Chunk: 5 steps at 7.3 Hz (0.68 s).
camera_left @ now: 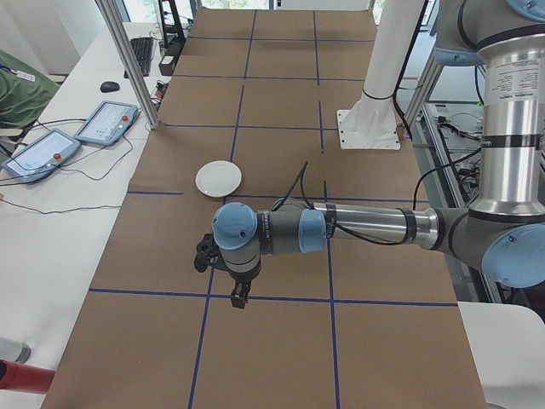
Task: Move apple from plate to bowl
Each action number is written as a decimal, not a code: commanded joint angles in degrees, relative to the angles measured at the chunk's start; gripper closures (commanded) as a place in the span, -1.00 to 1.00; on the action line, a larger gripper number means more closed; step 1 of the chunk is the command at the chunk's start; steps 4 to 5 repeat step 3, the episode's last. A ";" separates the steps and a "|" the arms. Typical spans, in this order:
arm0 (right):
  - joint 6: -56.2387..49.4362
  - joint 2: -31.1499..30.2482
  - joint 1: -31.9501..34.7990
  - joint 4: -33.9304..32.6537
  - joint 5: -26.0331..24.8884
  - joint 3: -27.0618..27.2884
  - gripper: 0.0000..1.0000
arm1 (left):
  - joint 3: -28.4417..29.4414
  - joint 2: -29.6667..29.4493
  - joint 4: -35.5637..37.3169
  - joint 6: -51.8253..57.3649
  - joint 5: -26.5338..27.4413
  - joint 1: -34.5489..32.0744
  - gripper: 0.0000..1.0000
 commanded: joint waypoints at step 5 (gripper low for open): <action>0.00 0.04 0.00 0.00 0.00 0.00 -1.00 | -0.23 0.20 -0.02 -0.05 0.85 0.00 -1.00</action>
